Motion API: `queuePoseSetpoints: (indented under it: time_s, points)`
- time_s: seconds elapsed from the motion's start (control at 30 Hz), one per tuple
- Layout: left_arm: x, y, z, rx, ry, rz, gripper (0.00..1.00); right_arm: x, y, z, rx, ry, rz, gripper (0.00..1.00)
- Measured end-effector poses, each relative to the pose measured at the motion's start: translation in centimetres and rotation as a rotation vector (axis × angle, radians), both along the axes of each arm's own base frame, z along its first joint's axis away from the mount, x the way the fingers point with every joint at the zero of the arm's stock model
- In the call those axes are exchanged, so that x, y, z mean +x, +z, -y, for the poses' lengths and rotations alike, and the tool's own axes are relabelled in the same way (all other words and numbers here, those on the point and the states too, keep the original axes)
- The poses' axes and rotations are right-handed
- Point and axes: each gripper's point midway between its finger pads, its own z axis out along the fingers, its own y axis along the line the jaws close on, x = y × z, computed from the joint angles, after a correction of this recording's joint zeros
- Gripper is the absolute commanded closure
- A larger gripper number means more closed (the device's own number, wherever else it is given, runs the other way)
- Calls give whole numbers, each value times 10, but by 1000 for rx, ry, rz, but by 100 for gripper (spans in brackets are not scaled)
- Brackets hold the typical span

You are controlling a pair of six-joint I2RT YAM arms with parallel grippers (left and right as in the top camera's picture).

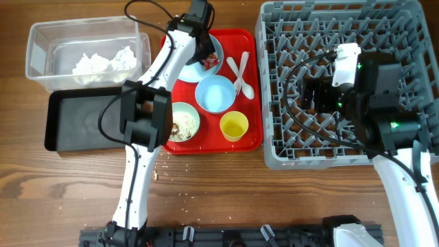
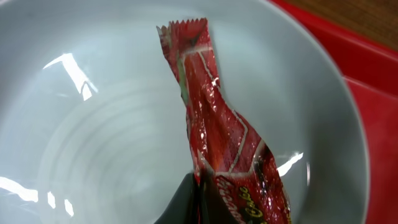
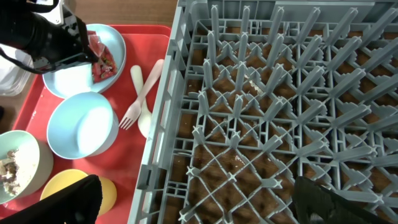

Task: Sort waste into correct bins and load items into the dishwasher rack
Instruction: 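Grasp the red wrapper on the blue plate with the left gripper, then drop the red wrapper into the clear bin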

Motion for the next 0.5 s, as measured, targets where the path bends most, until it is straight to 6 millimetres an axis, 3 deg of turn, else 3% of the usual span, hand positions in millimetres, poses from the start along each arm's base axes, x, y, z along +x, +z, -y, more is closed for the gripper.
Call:
queuePoseSetpoints:
  time_s: [0.33,0.43,0.5]
  points:
    - [-10,10,-35,107,22,-42,96,0,0,0,0,0,0,0]
    - [-13,45,-57,104,56,-24,96,0,0,0,0,0,0,0]
    - [-14,97,-80,89,99,37,96,0,0,0,0,0,0,0]
